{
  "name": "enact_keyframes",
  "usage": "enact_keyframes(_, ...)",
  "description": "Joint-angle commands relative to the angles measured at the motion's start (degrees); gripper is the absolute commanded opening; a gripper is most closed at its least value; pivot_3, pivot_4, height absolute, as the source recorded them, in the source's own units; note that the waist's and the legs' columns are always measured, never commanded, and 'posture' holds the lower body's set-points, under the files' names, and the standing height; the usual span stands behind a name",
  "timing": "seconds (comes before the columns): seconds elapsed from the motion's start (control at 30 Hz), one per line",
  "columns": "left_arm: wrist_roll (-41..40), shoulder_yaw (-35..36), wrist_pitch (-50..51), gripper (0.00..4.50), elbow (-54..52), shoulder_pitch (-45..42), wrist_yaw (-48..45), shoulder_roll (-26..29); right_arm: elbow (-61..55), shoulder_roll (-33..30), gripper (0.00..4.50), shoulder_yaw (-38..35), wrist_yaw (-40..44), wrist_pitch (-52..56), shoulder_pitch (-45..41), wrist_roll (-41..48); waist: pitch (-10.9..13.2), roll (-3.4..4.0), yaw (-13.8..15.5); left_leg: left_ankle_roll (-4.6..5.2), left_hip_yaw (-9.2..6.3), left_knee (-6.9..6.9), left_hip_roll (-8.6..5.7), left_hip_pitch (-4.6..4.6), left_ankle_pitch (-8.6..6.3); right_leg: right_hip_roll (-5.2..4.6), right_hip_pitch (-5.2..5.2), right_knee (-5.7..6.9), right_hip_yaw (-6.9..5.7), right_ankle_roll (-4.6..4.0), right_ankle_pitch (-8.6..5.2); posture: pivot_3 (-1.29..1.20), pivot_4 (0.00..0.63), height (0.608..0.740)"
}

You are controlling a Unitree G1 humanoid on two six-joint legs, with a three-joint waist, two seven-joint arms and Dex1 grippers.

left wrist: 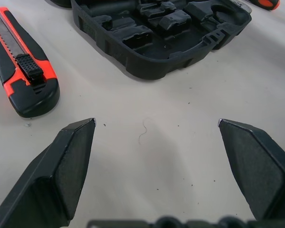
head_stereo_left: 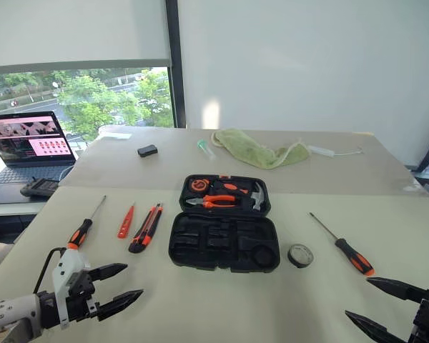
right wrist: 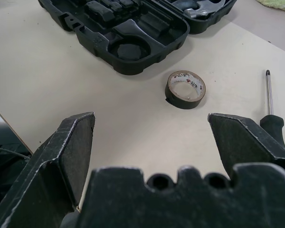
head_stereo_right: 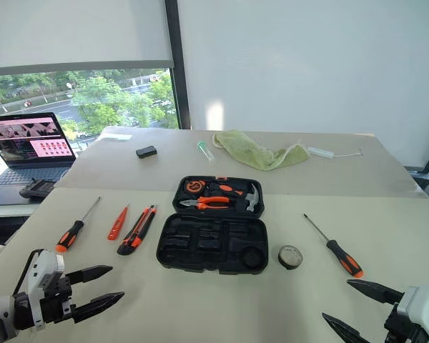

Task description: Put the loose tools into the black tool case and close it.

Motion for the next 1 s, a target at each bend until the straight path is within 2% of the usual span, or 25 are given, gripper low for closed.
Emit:
enact_keyframes(0.03, -0.97, 1.30, -0.19, 4.47, -0.32, -1.21, 2.15, -0.94, -1.33, -0.44, 4.42, 1.97, -1.09, 0.09, -3.08, 2.71, 0.00, 0.00, 0.01, 0.00, 0.00, 0.00, 0.00, 0.00, 0.00, 0.00, 0.00, 0.00, 0.00, 0.00, 0.00, 0.00, 0.150, 0.740)
enact_keyframes(0.13, -2.95, 2.75, 3.66, 4.47, -0.93, -4.61, 9.94, -3.45, -3.70, -2.12, 4.42, 7.38, -4.62, 2.91, -10.65, 6.13, 0.02, -0.05, -0.34, -0.01, -0.01, 0.01, 0.05, 0.05, 0.00, -0.08, 0.02, 0.00, 0.04, -0.01, 0.03, 0.00, 0.150, 0.740)
enact_keyframes(0.2, -3.52, 3.56, 5.04, 4.47, -1.26, -5.84, 12.98, -4.49, -4.04, -2.33, 4.42, 9.00, -5.44, 3.43, -13.24, 6.82, 0.01, -0.02, -0.39, -0.03, -0.01, 0.02, 0.04, 0.06, 0.03, -0.10, 0.02, 0.04, 0.07, -0.01, 0.09, 0.00, 0.150, 0.740)
enact_keyframes(0.27, -3.71, 5.20, 8.25, 4.47, -1.40, -8.48, 20.00, -5.49, -5.53, -3.59, 4.42, 12.05, -5.20, 3.83, -16.65, 8.37, 0.01, -0.01, -0.34, -0.04, -0.02, -0.02, 0.04, 0.08, 0.03, 0.00, 0.03, 0.06, 0.01, -0.02, 0.08, 0.00, 0.150, 0.740)
enact_keyframes(0.37, -1.77, 7.74, 20.06, 4.47, -1.57, -15.71, 34.66, -3.54, -7.80, -7.18, 4.42, 17.94, -5.12, 6.12, -24.99, 13.35, 0.06, -0.11, -0.23, -0.07, -0.04, -0.04, 0.02, 0.04, 0.00, 0.19, 0.03, 0.07, -0.07, -0.15, 0.41, 0.00, 0.150, 0.740)
enact_keyframes(0.43, -0.88, 8.49, 28.35, 4.47, -0.97, -19.96, 40.28, -0.40, -8.07, -9.20, 4.42, 20.36, -4.80, 7.33, -29.32, 15.84, 0.18, -0.31, -0.18, -0.10, -0.08, -0.01, 0.01, 0.04, 0.03, 0.23, 0.04, 0.08, -0.08, -0.14, 0.49, 0.00, 0.150, 0.740)
enact_keyframes(0.53, -0.68, 8.06, 37.33, 4.47, 1.53, -24.16, 42.60, 4.48, -7.91, -11.06, 4.42, 21.58, -4.44, 8.32, -32.33, 17.92, 0.20, -0.44, -0.19, -0.12, -0.11, -0.04, 0.00, 0.06, 0.03, 0.39, 0.09, 0.01, -0.12, -0.14, 0.50, 0.00, 0.150, 0.740)
enact_keyframes(0.6, 0.56, 5.33, 43.79, 4.47, 6.58, -29.27, 43.89, 8.51, -7.25, -11.88, 4.42, 22.57, -4.35, 8.70, -34.62, 18.87, 0.23, -0.47, -0.17, -0.13, -0.09, -0.04, -0.03, 0.06, -0.03, 0.38, 0.08, 0.04, -0.12, -0.11, 0.48, 0.00, 0.150, 0.740)
enact_keyframes(0.7, 1.71, 1.44, 50.28, 4.47, 13.63, -36.28, 44.36, 10.57, -6.86, -12.04, 4.42, 23.06, -4.13, 8.58, -35.37, 18.37, 0.28, -0.57, -0.03, -0.15, -0.10, -0.03, -0.09, 0.02, -0.01, 0.39, 0.06, 0.06, -0.18, -0.10, 0.48, 0.00, 0.150, 0.740)
enact_keyframes(0.83, 5.99, -7.92, 48.55, 4.47, 26.23, -46.41, 42.31, 10.90, -7.38, -11.71, 4.42, 22.96, -4.31, 8.29, -34.64, 17.98, 0.32, -0.64, 0.28, -0.20, -0.10, -0.03, -0.15, 0.01, 0.02, 0.38, 0.05, 0.08, -0.19, -0.09, 0.49, 0.00, 0.150, 0.740)
enact_keyframes(0.93, 9.88, -13.64, 43.56, 4.47, 35.12, -51.63, 39.98, 10.51, -8.24, -11.43, 4.42, 22.49, -5.06, 7.93, -33.44, 16.98, 0.36, -0.72, 0.42, -0.22, -0.08, -0.02, -0.15, 0.02, 0.03, 0.38, 0.05, 0.12, -0.18, -0.09, 0.49, 0.00, 0.150, 0.740)
enact_keyframes(0.97, 10.97, -15.08, 42.53, 3.93, 37.44, -52.87, 39.27, 10.56, -8.74, -11.37, 4.50, 22.15, -5.54, 8.01, -33.07, 17.16, 0.36, -0.72, 0.45, -0.23, -0.08, -0.03, -0.15, 0.01, 0.03, 0.38, 0.03, 0.12, -0.18, -0.09, 0.49, 0.00, 0.150, 0.740)
enact_keyframes(1.0, 11.54, -16.06, 42.33, 3.70, 39.13, -53.85, 38.42, 10.66, -9.26, -11.36, 4.50, 21.86, -6.02, 8.15, -32.73, 17.44, 0.36, -0.73, 0.35, -0.23, -0.07, -0.03, -0.15, 0.00, 0.03, 0.38, 0.02, 0.12, -0.18, -0.09, 0.49, 0.00, 0.150, 0.740)
